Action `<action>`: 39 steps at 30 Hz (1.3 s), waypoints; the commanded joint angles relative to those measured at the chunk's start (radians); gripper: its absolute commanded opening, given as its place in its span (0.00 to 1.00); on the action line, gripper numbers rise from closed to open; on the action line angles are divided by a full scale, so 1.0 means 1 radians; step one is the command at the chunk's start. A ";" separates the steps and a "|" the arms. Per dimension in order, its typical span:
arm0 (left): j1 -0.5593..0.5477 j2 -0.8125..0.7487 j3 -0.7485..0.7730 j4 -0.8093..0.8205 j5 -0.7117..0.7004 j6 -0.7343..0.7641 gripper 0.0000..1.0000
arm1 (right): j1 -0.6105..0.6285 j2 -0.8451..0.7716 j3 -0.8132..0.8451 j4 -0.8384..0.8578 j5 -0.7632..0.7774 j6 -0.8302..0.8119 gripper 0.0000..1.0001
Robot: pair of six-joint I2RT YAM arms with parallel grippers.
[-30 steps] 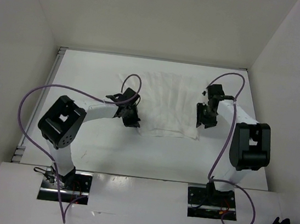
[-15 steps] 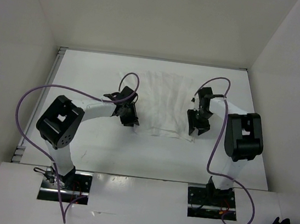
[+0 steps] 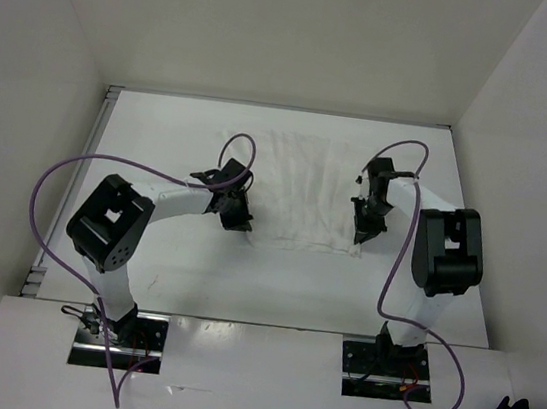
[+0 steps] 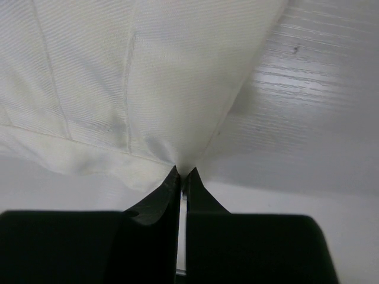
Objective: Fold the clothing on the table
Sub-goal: Fold the skirt
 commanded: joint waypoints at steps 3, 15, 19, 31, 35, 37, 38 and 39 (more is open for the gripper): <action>0.004 -0.030 -0.005 -0.064 -0.064 0.046 0.00 | -0.035 -0.100 0.008 0.016 0.079 0.013 0.00; 0.025 -0.441 -0.019 -0.299 -0.207 0.104 0.00 | -0.070 -0.290 0.062 -0.065 -0.328 -0.159 0.00; 0.124 -0.444 0.027 -0.224 -0.075 0.222 0.00 | -0.070 -0.191 0.158 -0.047 -0.491 -0.122 0.00; 0.285 -0.083 0.813 -0.176 0.110 0.455 0.00 | -0.091 -0.178 0.590 0.344 -0.691 0.007 0.00; 0.223 -0.311 0.648 -0.023 -0.027 0.499 0.00 | -0.072 -0.374 0.456 0.442 -0.674 -0.053 0.00; 0.223 -0.448 0.493 0.046 -0.041 0.489 0.00 | -0.072 -0.384 0.367 0.303 -0.694 -0.131 0.00; 0.223 -0.488 0.413 0.046 -0.041 0.477 0.00 | -0.072 -0.405 0.288 0.261 -0.685 -0.204 0.00; 0.223 -0.525 0.262 0.046 -0.041 0.453 0.00 | -0.072 -0.405 0.246 0.221 -0.685 -0.240 0.00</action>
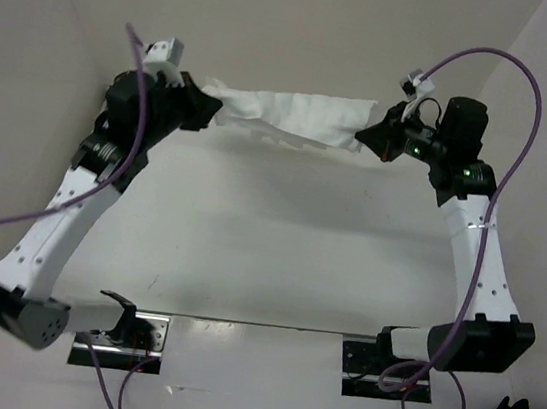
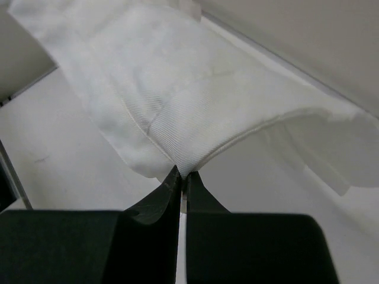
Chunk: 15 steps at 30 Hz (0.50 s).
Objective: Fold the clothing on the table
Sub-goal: Fold the skirt
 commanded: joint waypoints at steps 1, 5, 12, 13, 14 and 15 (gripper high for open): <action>0.015 -0.140 -0.274 0.026 -0.055 -0.007 0.00 | 0.006 0.008 -0.172 -0.156 -0.012 -0.169 0.00; -0.005 -0.290 -0.581 -0.031 0.009 -0.092 0.00 | 0.006 -0.010 -0.357 -0.267 0.063 -0.253 0.00; -0.074 -0.465 -0.818 -0.163 0.089 -0.257 0.00 | 0.006 -0.010 -0.402 -0.456 0.151 -0.331 0.00; -0.074 -0.466 -0.818 -0.180 0.098 -0.268 0.00 | 0.006 -0.010 -0.381 -0.501 0.151 -0.350 0.00; -0.083 -0.466 -0.806 -0.212 0.116 -0.268 0.00 | 0.006 -0.010 -0.370 -0.523 0.151 -0.380 0.00; -0.084 -0.466 -0.806 -0.226 0.125 -0.277 0.00 | 0.006 -0.010 -0.360 -0.540 0.151 -0.390 0.00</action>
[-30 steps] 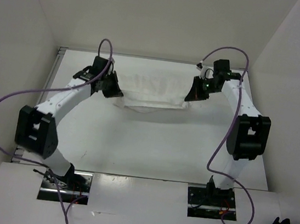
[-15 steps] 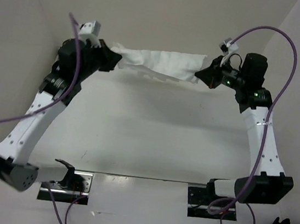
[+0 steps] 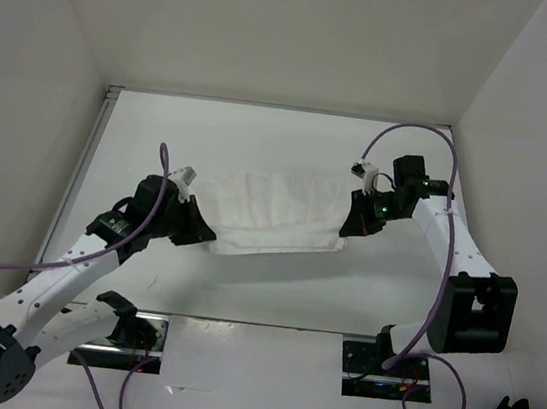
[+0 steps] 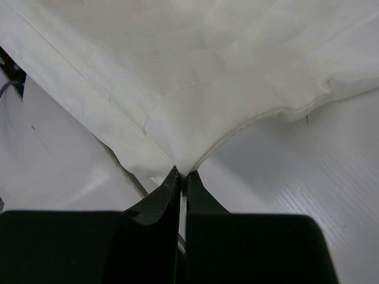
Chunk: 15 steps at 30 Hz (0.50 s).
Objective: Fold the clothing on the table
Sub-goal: Fold the skirt
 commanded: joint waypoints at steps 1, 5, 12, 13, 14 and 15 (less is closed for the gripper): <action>0.008 -0.051 0.050 -0.080 -0.013 -0.044 0.00 | -0.022 -0.039 0.083 -0.116 0.108 -0.123 0.00; 0.008 -0.074 0.040 -0.080 0.033 -0.066 0.02 | -0.022 0.004 0.096 -0.182 0.059 -0.196 0.00; 0.008 -0.044 0.055 -0.042 0.068 -0.096 0.07 | -0.022 0.183 0.220 -0.301 -0.058 -0.258 0.00; 0.008 -0.035 0.055 -0.031 0.068 -0.096 0.07 | -0.022 0.236 0.229 -0.339 -0.095 -0.332 0.00; 0.008 -0.012 0.069 -0.031 0.059 -0.096 0.08 | -0.022 0.254 0.229 -0.363 -0.095 -0.353 0.00; 0.008 0.001 0.079 -0.031 0.059 -0.096 0.08 | -0.022 0.254 0.229 -0.372 -0.095 -0.353 0.00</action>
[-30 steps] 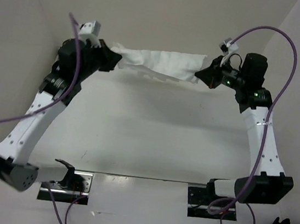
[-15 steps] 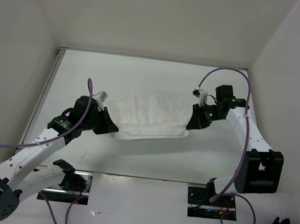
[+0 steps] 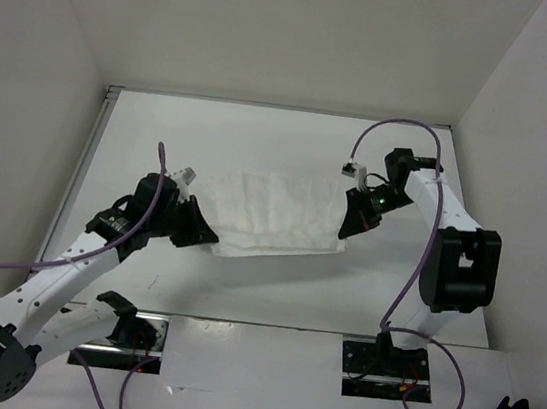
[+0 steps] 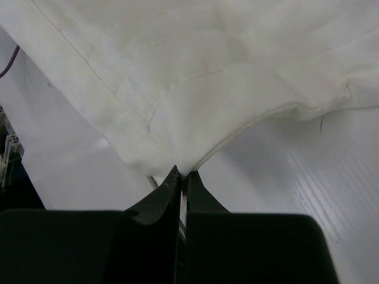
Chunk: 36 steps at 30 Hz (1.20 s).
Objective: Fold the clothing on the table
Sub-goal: Fold the skirt
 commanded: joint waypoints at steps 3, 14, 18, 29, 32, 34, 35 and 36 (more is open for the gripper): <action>0.008 0.059 0.064 0.009 -0.011 -0.011 0.10 | -0.014 0.032 0.047 -0.106 -0.060 -0.111 0.00; 0.200 0.393 0.444 0.113 -0.005 0.029 0.17 | -0.004 0.197 0.441 0.254 -0.247 0.435 0.00; 0.320 0.654 0.573 0.155 0.040 0.050 0.70 | 0.040 0.309 0.596 0.500 -0.012 0.627 0.67; 0.351 0.720 0.593 0.138 0.000 0.163 0.93 | -0.024 0.142 0.260 0.736 0.326 0.313 0.87; 0.295 0.750 0.584 0.118 -0.040 0.219 0.90 | -0.024 0.171 0.283 0.711 0.235 0.174 0.87; 0.274 0.763 0.558 0.107 -0.068 0.219 0.85 | -0.012 0.229 0.352 0.634 0.101 0.113 0.85; 0.259 0.774 0.544 0.107 -0.080 0.219 0.83 | -0.012 0.255 0.387 0.603 0.064 0.089 0.83; 0.258 0.774 0.527 0.107 -0.095 0.219 0.82 | 0.012 0.324 0.427 0.570 0.005 0.045 0.83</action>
